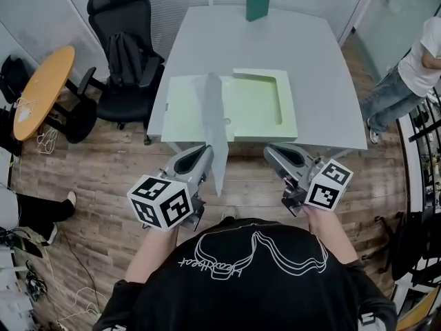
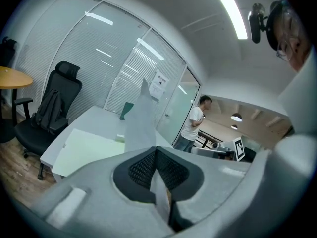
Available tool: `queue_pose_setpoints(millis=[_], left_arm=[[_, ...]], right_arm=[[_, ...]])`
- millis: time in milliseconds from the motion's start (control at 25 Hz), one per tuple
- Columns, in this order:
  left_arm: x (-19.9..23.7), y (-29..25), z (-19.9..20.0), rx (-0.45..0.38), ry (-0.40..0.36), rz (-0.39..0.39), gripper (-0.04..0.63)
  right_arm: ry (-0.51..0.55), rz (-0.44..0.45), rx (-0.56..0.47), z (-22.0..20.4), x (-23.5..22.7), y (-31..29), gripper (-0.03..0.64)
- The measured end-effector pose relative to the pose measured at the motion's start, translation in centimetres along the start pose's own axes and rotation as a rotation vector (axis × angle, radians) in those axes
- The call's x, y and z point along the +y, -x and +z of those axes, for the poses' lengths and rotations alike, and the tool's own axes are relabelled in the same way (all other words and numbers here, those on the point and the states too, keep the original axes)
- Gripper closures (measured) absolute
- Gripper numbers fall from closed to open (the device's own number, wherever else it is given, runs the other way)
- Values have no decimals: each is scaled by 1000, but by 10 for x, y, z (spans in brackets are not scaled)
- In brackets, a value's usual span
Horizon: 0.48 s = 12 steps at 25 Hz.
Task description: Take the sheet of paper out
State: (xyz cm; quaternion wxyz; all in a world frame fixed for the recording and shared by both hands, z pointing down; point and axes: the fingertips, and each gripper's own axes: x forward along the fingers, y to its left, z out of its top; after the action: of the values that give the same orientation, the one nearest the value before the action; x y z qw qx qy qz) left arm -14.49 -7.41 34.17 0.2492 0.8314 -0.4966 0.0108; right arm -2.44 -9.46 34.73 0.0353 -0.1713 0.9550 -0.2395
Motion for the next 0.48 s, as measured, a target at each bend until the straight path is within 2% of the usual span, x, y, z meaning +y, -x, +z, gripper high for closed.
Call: queue_pose_setpoints(millis=[120, 480], left_arm=[[-27, 6, -10, -8, 0, -3, 583], [-74, 13, -25, -19, -11, -20, 583]], right_arm=[[11, 13, -4, -4, 15, 27, 609], [40, 7, -5, -7, 31, 67, 609]])
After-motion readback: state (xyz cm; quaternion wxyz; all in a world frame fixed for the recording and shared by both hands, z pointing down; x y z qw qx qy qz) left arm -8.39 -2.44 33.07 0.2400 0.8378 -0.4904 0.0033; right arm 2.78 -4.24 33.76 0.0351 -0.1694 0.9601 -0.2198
